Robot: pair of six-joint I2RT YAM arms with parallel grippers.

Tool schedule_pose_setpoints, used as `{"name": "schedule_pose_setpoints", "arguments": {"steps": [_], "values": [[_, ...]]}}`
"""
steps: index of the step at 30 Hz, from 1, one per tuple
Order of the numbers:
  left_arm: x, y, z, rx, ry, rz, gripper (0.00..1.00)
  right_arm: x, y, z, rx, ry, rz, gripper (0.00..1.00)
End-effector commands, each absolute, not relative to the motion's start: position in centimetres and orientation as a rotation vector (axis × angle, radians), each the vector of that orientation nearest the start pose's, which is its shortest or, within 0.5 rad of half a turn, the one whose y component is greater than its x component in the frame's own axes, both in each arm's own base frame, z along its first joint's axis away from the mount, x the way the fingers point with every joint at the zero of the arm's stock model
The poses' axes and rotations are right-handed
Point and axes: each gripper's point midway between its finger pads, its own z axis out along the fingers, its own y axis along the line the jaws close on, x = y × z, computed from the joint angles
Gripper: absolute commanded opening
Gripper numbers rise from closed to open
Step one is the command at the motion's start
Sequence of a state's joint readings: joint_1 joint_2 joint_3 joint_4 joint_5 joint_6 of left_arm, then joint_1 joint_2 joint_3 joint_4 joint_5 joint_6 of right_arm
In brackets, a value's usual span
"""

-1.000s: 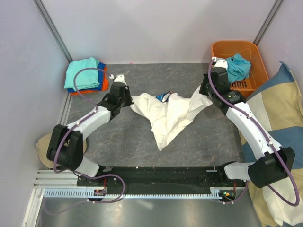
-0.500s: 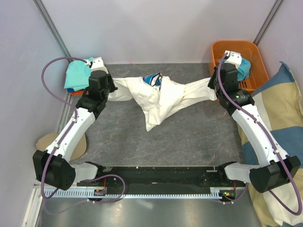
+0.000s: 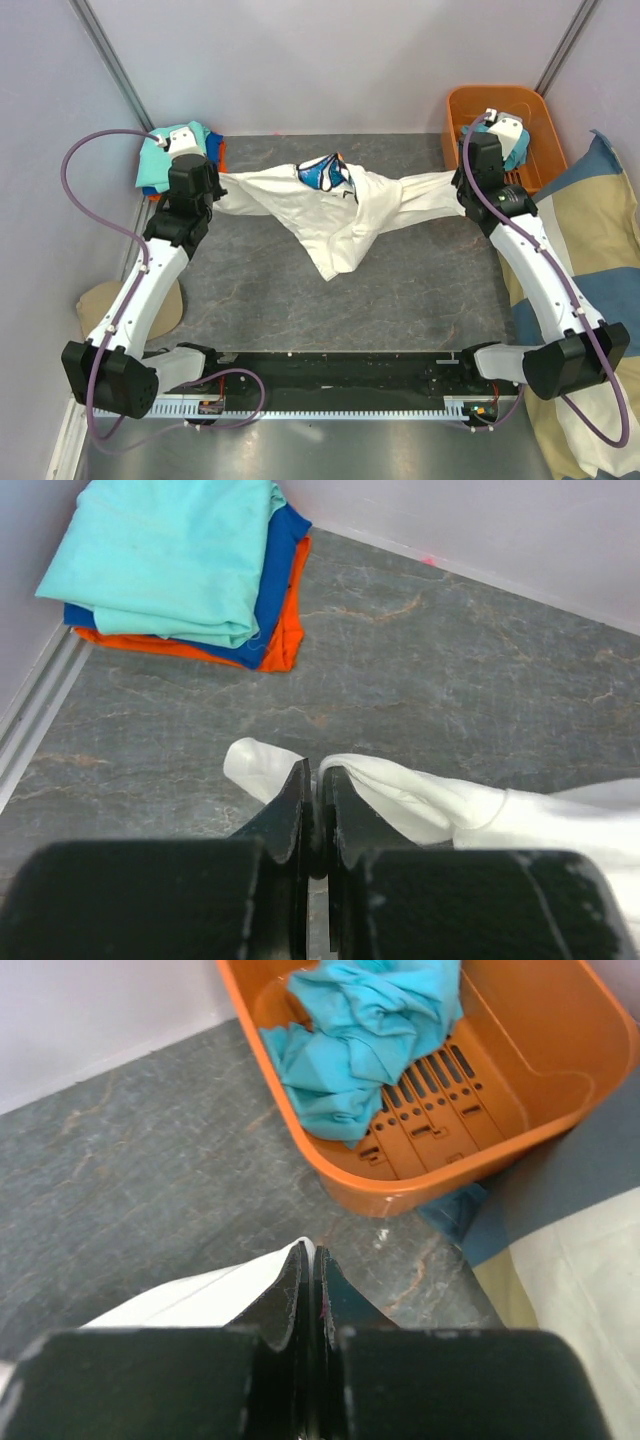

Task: Fold and stack the t-shirts
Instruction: Flatten the tshirt out

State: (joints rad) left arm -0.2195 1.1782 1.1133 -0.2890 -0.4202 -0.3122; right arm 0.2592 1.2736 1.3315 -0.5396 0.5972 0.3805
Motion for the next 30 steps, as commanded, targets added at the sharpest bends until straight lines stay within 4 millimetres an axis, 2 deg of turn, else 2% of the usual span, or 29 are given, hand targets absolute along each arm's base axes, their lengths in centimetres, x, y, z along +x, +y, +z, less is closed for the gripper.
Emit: {"name": "schedule_pose_setpoints", "arguments": {"steps": [1, 5, 11, 17, 20, 24, 26, 28, 30], "values": [[37.1, 0.7, 28.6, -0.417, 1.831, 0.175, 0.02, 37.5, -2.0, 28.9, 0.579, 1.907, -0.335, 0.00], [36.7, 1.6, 28.8, -0.438, 1.826, 0.197, 0.02, 37.5, -2.8, 27.5, 0.602, 1.934, -0.353, 0.00], [36.2, 2.8, 29.1, -0.464, 1.812, 0.226, 0.02, 37.4, -3.4, 26.5, 0.618, 1.950, -0.367, 0.00], [36.1, 2.9, 29.4, -0.463, 1.806, 0.214, 0.02, 37.3, -3.8, 27.1, 0.637, 1.929, -0.351, 0.00], [36.2, 2.8, 30.8, -0.452, 1.766, 0.197, 0.02, 37.6, -3.6, 29.1, 0.615, 1.875, -0.305, 0.00], [36.3, 2.8, 34.4, -0.430, 1.682, 0.179, 0.02, 38.6, -3.6, 34.4, 0.588, 1.706, -0.244, 0.00], [36.3, 3.0, 35.5, -0.424, 1.663, 0.195, 0.02, 38.6, -3.8, 36.9, 0.587, 1.640, -0.240, 0.00], [36.1, 3.4, 37.2, -0.426, 1.633, 0.210, 0.02, 38.8, -4.1, 38.6, 0.598, 1.601, -0.246, 0.00], [35.8, 4.0, 38.5, -0.428, 1.610, 0.242, 0.02, 38.7, -4.6, 39.4, 0.603, 1.583, -0.279, 0.00]]}}
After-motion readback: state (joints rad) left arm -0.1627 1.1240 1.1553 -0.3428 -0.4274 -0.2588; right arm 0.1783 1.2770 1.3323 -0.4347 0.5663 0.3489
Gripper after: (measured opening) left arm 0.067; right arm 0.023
